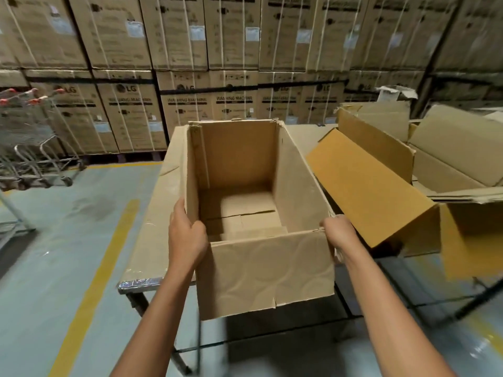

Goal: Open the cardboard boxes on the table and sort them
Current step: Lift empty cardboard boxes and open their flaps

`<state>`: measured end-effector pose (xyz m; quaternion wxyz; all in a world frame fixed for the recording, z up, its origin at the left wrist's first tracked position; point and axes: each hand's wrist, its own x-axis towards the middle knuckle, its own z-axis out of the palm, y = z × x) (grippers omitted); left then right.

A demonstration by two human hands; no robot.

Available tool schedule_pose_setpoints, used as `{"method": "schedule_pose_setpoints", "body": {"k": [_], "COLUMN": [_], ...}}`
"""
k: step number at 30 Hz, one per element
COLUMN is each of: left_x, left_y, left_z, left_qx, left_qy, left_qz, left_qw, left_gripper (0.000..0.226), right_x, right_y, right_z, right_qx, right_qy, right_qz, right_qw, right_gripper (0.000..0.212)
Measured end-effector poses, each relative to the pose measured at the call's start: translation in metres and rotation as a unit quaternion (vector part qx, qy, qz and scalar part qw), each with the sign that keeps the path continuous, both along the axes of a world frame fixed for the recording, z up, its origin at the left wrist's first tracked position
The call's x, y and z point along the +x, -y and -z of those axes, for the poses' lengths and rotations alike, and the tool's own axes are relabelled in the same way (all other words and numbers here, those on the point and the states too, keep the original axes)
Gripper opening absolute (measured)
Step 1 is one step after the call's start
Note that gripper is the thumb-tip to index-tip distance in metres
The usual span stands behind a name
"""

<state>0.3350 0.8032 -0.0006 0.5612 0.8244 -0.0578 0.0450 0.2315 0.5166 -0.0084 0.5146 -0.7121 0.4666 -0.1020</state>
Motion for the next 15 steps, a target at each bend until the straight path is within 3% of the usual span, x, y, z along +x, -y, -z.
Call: {"method": "schedule_pose_setpoints", "body": {"k": [2,6,10,12,15], "left_x": [-0.016,-0.053,-0.088,-0.105,-0.151], "left_y": [-0.005,-0.019,-0.044,-0.062,-0.081], "left_z": [0.005,0.023,0.044,0.059,0.066], "left_qx": [-0.023,-0.086,-0.139,-0.176,-0.143], "left_qy": [0.018,-0.001,-0.207,-0.282,-0.228], "left_qz": [0.004,-0.024,-0.064,-0.008,0.012], "left_qw": [1.0,0.996,0.966,0.943,0.963], "left_gripper": [0.072,0.068,0.08,0.064,0.029], "right_x": [-0.018,-0.061,-0.108,-0.137,-0.19], "right_y": [-0.01,-0.042,-0.077,-0.099,-0.127], "right_z": [0.006,0.012,0.034,0.048,0.055], "right_qx": [0.062,0.101,0.101,0.065,0.024], "right_qy": [0.019,0.042,0.15,0.163,0.187], "right_qz": [0.035,0.082,0.1,0.09,0.072], "right_qw": [0.997,0.991,0.978,0.98,0.979], "right_gripper": [0.077,0.067,0.059,0.066,0.074]}}
